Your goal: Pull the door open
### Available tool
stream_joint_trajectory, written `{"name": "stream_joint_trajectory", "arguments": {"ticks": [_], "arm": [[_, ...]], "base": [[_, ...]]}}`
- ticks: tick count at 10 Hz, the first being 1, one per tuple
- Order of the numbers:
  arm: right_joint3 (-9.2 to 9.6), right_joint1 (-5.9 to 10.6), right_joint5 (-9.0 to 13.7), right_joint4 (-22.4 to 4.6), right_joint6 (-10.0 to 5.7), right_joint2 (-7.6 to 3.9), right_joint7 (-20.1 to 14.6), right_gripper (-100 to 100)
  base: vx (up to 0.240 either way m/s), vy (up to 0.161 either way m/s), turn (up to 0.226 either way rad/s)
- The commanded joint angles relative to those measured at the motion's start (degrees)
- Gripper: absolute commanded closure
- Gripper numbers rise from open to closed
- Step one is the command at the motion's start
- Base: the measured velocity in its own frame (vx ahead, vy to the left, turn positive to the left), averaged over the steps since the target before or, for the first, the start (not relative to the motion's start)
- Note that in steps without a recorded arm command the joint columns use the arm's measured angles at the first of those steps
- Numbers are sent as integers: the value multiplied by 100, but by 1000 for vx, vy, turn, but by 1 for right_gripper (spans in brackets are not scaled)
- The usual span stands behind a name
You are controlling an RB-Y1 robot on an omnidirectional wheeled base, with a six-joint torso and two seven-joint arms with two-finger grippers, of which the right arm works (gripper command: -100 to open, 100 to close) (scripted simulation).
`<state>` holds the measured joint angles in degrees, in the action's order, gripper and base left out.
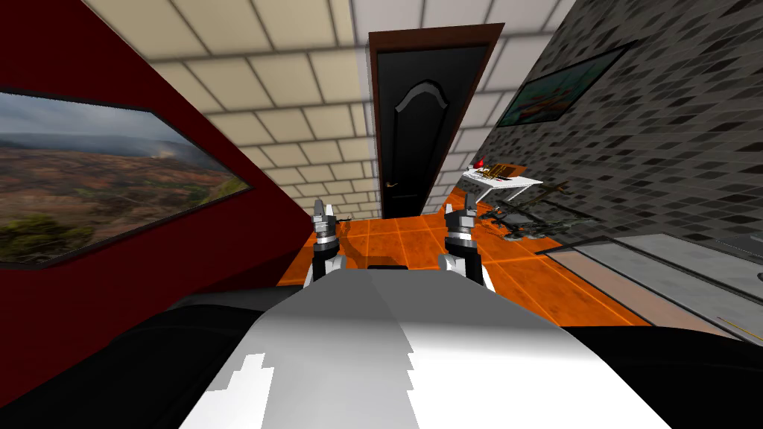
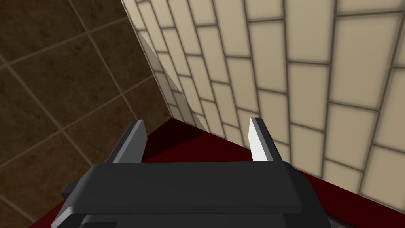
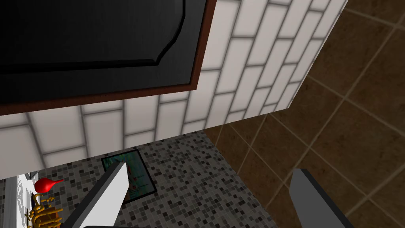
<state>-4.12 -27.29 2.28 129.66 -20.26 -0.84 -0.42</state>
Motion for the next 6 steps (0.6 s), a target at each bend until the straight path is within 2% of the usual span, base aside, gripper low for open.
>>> {"name": "stream_joint_trajectory", "arguments": {"ticks": [1,5,6], "arm": [[-31,78,-42,-212,-48,-59,-46,-100],[-79,199,-108,-540,-124,-139,-118,-100],[-104,262,-142,-711,-163,-178,-155,-100]], "base": [[94,15,50],[126,21,22],[121,38,42]]}}
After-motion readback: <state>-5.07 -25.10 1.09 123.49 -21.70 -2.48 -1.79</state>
